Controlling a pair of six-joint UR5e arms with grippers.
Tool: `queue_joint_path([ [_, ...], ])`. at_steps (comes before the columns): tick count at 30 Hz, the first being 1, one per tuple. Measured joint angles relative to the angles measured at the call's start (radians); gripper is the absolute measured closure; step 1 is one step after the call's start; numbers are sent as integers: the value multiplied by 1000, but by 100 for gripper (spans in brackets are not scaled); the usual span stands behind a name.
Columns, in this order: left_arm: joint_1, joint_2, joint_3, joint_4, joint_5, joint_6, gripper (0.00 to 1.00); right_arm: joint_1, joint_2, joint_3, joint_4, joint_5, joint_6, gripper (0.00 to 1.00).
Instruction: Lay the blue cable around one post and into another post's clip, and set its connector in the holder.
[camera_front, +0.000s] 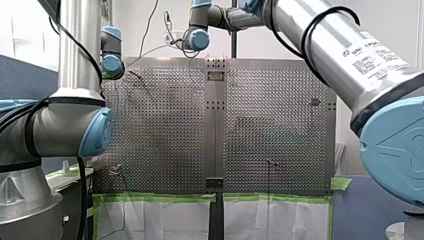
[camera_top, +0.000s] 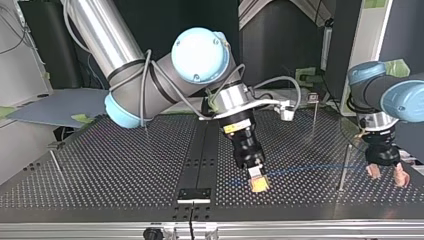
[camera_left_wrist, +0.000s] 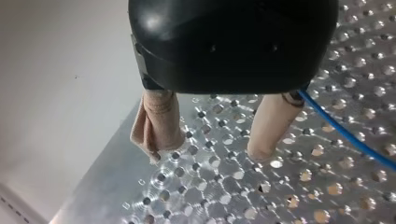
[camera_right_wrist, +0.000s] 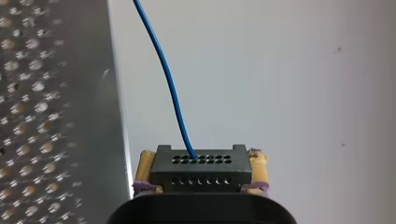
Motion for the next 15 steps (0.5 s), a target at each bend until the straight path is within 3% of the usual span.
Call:
queue_joint_path([
  [10,2,-5,-38,34,5,-13,0,-17,6,4,62,26,0,100],
  [15,-3,-27,-50,49,19,-12,0,-32,7,37,74,44,1,100],
])
